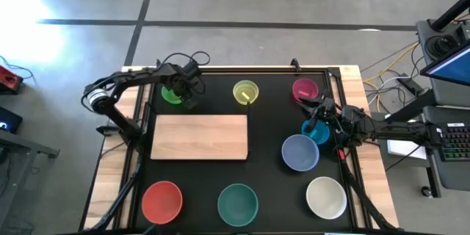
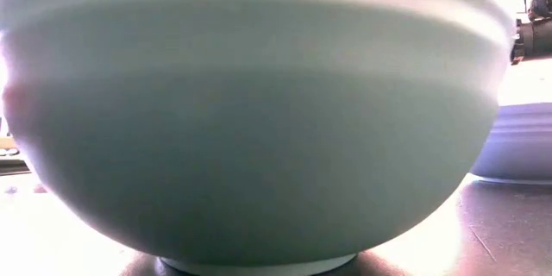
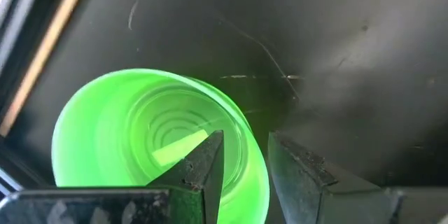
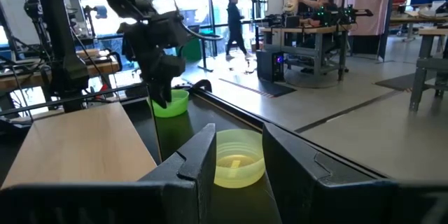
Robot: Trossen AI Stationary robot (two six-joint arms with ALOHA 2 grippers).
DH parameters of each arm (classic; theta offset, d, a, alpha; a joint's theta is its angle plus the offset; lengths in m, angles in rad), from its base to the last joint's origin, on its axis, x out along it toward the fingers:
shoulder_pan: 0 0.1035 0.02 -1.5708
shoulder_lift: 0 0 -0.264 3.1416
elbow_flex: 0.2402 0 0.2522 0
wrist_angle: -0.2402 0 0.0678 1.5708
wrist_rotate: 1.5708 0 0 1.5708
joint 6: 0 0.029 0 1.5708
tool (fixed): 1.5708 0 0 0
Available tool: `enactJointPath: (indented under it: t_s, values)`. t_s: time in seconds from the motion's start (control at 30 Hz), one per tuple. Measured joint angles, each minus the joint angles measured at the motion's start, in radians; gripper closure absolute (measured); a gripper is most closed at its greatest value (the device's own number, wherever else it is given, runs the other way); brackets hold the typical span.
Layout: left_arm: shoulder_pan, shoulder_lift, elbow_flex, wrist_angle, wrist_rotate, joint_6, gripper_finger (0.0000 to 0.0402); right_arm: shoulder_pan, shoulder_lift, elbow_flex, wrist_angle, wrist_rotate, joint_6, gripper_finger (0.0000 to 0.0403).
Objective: Place and stack bowls onto a shelf
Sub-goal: Put the small green bowl on the shelf
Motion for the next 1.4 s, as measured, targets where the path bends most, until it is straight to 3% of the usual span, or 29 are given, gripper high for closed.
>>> enactJointPath:
  t_s: [0.33, 0.6, 1.1, 1.4]
  values:
    - [0.001, 0.045, -0.017, 0.040, -0.010, -0.001, 0.0311, 0.000, 0.000, 0.000, 0.000, 0.000, 0.001, 0.0296]
    - [0.001, 0.041, -0.056, 0.049, -0.089, 0.001, 0.0395, 0.000, 0.000, 0.000, 0.000, 0.000, 0.000, 0.0296]
    - [-0.026, -0.058, -0.051, 0.045, -0.070, 0.011, 0.0401, 0.000, 0.000, 0.000, 0.000, 0.000, 0.000, 0.0296]
    - [-0.138, -0.207, -0.052, 0.042, 0.105, -0.016, 0.0401, 0.000, 0.000, 0.000, 0.000, 0.000, 0.000, 0.0296]
